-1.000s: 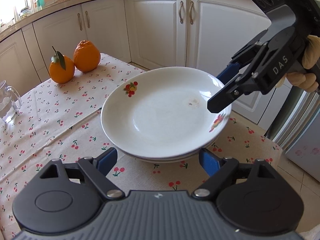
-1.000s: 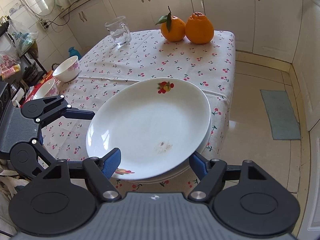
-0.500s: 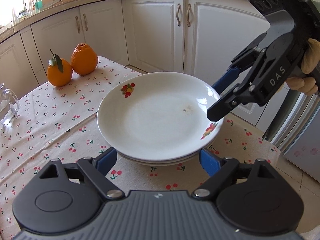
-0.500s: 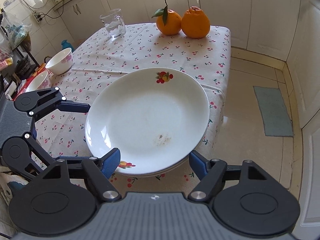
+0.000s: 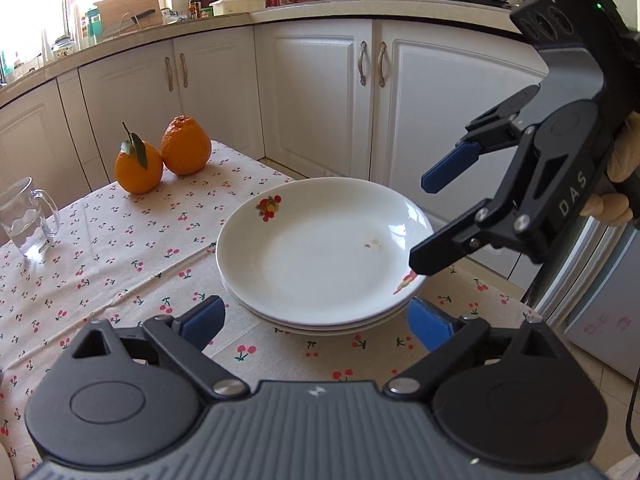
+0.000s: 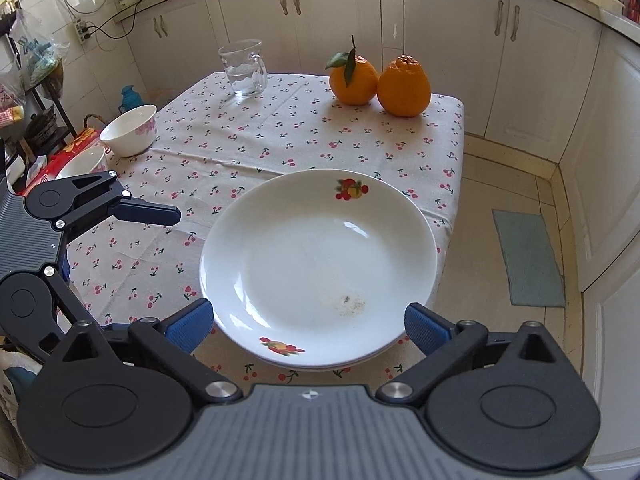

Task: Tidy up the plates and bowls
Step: 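Withdraw the right tool and move it toward the white bowls, then close the right tool on the rim of a white bowl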

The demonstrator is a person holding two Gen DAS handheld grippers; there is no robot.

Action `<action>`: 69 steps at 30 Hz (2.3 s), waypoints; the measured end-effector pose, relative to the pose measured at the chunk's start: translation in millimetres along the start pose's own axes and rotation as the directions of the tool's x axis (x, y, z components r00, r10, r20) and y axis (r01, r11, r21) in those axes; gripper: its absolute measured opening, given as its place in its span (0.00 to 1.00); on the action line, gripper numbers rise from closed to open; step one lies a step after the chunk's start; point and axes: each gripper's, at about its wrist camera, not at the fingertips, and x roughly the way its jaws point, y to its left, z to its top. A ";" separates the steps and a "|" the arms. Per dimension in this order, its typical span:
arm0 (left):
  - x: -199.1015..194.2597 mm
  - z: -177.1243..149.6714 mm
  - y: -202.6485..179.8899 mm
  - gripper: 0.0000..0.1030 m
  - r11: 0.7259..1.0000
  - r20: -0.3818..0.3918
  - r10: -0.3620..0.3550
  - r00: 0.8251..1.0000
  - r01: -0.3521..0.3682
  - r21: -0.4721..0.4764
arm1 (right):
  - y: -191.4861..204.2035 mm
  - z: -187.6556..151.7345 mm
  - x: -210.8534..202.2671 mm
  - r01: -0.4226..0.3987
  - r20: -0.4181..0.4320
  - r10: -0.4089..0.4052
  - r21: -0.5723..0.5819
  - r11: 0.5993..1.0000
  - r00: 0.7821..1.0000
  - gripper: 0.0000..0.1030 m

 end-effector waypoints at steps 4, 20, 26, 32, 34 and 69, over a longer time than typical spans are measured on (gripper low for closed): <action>-13.3 -2.9 3.6 0.96 1.000 0.014 0.013 1.000 -0.012 -0.017 | 22.2 -1.1 -3.7 0.044 0.009 -0.044 -0.022 0.999 0.999 1.00; -103.9 -49.4 27.9 0.96 0.991 0.110 0.119 0.987 -0.112 -0.068 | 117.7 -11.2 -10.4 0.178 0.113 -0.173 -0.039 0.983 0.978 1.00; -144.2 -78.6 45.4 0.97 0.977 0.123 0.190 0.974 -0.175 -0.125 | 165.2 -10.6 -6.8 0.194 0.173 -0.180 -0.067 0.979 0.968 1.00; -179.4 -108.5 67.4 0.99 0.961 0.124 0.228 0.966 -0.203 -0.186 | 210.2 -5.8 9.0 0.142 0.170 -0.118 -0.140 0.980 0.978 1.00; -188.7 -117.8 75.7 0.99 0.952 0.107 0.254 0.961 -0.229 -0.204 | 223.5 -0.3 13.9 0.126 0.167 -0.098 -0.163 0.979 0.981 1.00; -194.2 -201.3 151.8 0.83 0.928 -0.079 0.295 0.952 -0.305 -0.213 | 339.1 72.7 134.7 -0.316 -0.057 0.312 -0.259 0.913 0.948 0.71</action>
